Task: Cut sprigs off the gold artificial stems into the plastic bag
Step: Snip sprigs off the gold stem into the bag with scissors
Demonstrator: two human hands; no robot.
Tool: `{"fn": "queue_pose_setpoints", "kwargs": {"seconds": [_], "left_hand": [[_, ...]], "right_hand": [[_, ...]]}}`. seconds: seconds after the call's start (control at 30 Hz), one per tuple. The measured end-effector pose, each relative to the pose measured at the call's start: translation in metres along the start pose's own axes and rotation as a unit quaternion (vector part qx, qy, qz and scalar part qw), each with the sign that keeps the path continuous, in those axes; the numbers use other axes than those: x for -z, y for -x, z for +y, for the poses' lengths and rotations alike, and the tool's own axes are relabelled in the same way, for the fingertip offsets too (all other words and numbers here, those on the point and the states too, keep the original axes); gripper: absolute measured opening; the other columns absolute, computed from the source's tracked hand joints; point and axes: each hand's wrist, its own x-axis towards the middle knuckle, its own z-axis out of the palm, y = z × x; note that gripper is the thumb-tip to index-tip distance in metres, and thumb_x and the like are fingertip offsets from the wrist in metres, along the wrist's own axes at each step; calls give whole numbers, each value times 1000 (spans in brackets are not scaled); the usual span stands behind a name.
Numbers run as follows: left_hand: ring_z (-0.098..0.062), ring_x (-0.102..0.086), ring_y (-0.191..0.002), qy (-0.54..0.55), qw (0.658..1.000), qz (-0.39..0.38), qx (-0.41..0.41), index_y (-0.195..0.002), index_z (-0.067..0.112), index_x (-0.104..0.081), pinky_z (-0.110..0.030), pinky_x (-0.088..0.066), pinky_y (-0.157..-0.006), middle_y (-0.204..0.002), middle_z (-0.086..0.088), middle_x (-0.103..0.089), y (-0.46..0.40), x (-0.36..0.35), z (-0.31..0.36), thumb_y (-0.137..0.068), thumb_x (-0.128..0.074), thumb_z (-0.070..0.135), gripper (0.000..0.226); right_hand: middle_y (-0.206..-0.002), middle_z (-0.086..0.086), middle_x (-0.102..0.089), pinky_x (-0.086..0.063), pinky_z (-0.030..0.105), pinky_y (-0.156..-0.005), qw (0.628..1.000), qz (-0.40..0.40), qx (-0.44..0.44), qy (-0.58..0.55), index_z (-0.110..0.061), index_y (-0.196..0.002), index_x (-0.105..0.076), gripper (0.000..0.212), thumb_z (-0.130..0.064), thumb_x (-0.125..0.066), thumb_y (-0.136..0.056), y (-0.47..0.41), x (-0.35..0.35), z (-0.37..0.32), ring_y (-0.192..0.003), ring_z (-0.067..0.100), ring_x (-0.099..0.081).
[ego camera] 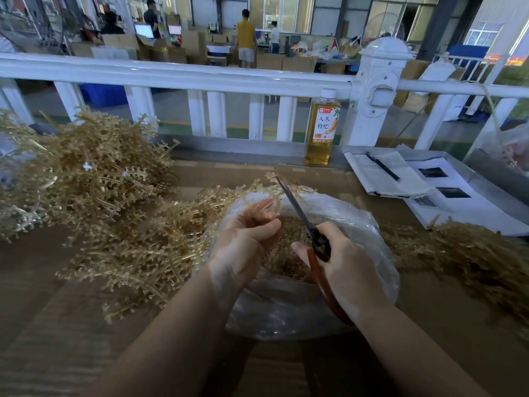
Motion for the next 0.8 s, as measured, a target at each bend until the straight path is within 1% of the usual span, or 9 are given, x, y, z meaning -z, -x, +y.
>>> {"fn": "queue_pose_setpoints", "kwargs": {"seconds": [0.1,0.2,0.3,0.4,0.47,0.53,0.6,0.67,0.8], "left_hand": [[-16,-65,-81,-39,999,16,-14,-102,12,-63,-24,-56,-69,-92,-8,-64,1,1,0,-81,-59,-12,32],[-12,-67,-74,-45,999,-5,-4,-102,11,-65,-23,-55,-68,-85,-4,-69,4,1,0,-81,-58,-8,29],[-11,-68,-71,-27,999,-29,-2,-100,11,-66,-22,-58,-68,-79,-4,-72,6,1,-1,-82,-52,-13,32],[-12,-69,-71,-32,999,-29,-20,-96,9,-66,-21,-56,-62,-78,-5,-70,8,2,-2,-79,-53,-18,35],[-11,-68,-69,-35,999,-20,-31,-93,8,-64,-21,-56,-60,-76,-5,-67,8,0,-3,-76,-55,-20,34],[-10,-66,-65,-36,999,-10,-37,-92,9,-63,-21,-55,-59,-70,-2,-64,8,-1,-3,-76,-56,-19,33],[-10,-65,-62,-32,999,-3,-35,-92,11,-61,-22,-56,-58,-66,1,-62,7,-1,-3,-76,-59,-15,30],[-12,-63,-60,-21,999,7,-35,-92,11,-61,-22,-56,-58,-67,-1,-62,6,-2,-2,-78,-60,-12,27],[-15,-65,-65,12,999,22,-29,-91,9,-60,-23,-55,-57,-77,-7,-65,1,-3,0,-79,-58,-13,25]], "right_hand": [[-66,-13,-57,-41,12,-55,1000,6,-6,-11,-32,-92,-51,24,-54,-58,-86,0,0,0,-64,-1,-57],[-68,-13,-58,-43,15,-58,1000,7,-9,-18,-33,-94,-51,24,-53,-59,-86,1,0,1,-66,1,-58],[-71,-14,-59,-42,9,-59,1000,2,-13,-27,-31,-94,-54,25,-53,-59,-86,0,2,2,-69,-2,-57],[-72,-14,-59,-40,5,-61,998,10,-31,-53,-29,-93,-58,26,-53,-60,-85,-1,4,1,-68,-4,-57],[-72,-15,-59,-40,5,-62,997,11,-37,-74,-28,-93,-59,23,-50,-62,-85,-2,5,0,-68,-3,-57],[-73,-13,-60,-41,9,-62,996,5,-33,-84,-27,-94,-59,23,-48,-63,-86,-2,4,-1,-70,0,-58],[-71,-12,-58,-41,13,-60,997,5,-20,-71,-29,-94,-57,24,-50,-63,-85,-1,3,-3,-70,1,-58],[-69,-13,-55,-40,14,-59,999,3,-3,-43,-31,-92,-54,24,-52,-62,-84,2,2,-4,-68,1,-55],[-75,-16,-51,-36,13,-60,999,-10,41,10,-32,-95,-52,29,-57,-57,-82,5,0,-5,-75,1,-52]]}}
